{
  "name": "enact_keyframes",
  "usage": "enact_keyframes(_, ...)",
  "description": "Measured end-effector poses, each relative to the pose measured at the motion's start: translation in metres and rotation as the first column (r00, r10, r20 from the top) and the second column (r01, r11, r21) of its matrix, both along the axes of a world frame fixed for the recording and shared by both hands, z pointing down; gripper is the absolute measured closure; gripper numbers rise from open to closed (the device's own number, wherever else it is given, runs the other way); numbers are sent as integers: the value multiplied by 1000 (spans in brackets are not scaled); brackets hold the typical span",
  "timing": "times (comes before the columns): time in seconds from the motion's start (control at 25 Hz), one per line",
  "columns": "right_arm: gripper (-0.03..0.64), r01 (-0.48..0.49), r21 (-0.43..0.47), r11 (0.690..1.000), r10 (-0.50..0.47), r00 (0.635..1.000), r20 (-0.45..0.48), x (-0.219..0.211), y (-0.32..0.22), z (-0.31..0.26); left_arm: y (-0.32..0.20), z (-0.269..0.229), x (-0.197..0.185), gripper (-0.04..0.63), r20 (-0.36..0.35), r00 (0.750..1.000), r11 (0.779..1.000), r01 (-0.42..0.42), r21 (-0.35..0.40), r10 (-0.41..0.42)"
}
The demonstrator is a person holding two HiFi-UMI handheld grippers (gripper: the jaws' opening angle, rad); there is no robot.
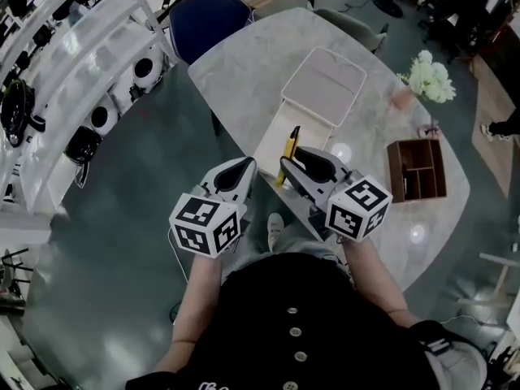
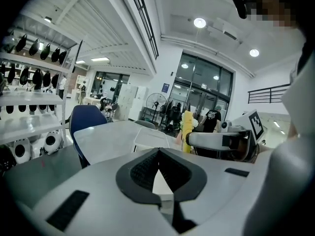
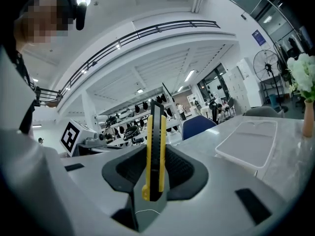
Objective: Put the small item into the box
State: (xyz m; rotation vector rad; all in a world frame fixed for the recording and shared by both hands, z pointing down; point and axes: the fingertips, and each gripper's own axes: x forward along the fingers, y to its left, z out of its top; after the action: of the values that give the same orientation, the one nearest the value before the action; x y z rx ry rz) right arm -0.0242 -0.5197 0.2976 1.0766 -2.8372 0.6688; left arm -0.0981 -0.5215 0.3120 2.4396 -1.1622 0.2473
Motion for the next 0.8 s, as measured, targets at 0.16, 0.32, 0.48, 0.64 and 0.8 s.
enact_keyframes(0.16, 497, -4, -5, 1000, 4, 1000, 14, 11, -19, 3, -16, 4, 11, 578, 11, 1000, 1000, -3, -16, 4)
enact_keyframes(0.32, 497, -16, -26, 1000, 17, 1000, 18, 22, -30, 11, -26, 11, 20, 578, 10, 1000, 999, -9, -37, 9)
enact_keyframes(0.48, 497, -38, -36, 999, 38, 999, 18, 29, -41, 16, -37, 16, 28, 578, 2, 1000, 998, -30, -48, 30)
enact_keyframes(0.64, 497, -66, -43, 997, 67, 998, 13, 31, -46, 19, -46, 18, 31, 578, -2, 998, 997, -60, -53, 60)
enact_keyframes(0.8, 497, -111, -55, 992, 111, 994, -11, 36, -53, 25, -54, 23, 31, 578, -12, 996, 994, -94, -62, 94)
